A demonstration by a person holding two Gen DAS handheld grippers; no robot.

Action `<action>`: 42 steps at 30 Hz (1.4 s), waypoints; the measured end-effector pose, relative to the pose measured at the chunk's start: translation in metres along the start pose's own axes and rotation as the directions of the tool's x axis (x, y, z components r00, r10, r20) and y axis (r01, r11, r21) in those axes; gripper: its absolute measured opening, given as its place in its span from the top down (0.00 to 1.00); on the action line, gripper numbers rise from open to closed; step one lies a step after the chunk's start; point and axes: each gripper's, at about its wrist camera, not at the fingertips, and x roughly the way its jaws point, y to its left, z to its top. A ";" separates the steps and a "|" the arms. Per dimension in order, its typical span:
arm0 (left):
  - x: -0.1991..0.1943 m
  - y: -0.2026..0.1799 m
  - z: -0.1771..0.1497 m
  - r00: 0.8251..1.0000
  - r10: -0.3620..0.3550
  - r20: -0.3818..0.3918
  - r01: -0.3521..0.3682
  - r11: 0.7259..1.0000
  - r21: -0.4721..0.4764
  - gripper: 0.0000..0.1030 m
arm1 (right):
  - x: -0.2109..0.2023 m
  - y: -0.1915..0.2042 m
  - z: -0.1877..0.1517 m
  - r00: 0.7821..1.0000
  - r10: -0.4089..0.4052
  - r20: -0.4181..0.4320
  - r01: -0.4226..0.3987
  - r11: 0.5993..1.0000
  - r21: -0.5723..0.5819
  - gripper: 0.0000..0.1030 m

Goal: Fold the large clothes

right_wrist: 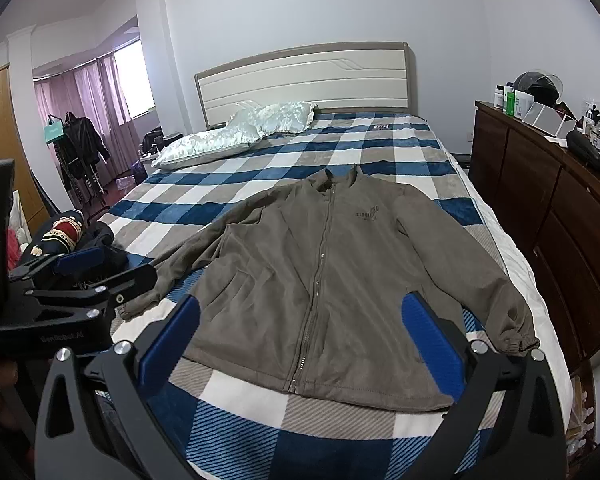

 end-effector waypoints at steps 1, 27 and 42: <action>0.000 0.000 0.000 1.000 0.001 0.000 -0.001 1.000 -0.001 0.06 | 0.000 0.000 0.000 1.000 0.000 -0.001 0.000 1.000 0.000 0.04; 0.001 -0.005 -0.003 1.000 -0.004 -0.004 0.004 1.000 0.003 0.06 | 0.001 -0.001 -0.005 1.000 0.001 -0.010 -0.001 1.000 0.007 0.04; 0.022 -0.011 -0.009 0.999 -0.035 -0.035 0.036 0.999 0.024 0.06 | 0.024 -0.011 -0.019 0.997 0.056 -0.045 -0.058 0.997 -0.053 0.04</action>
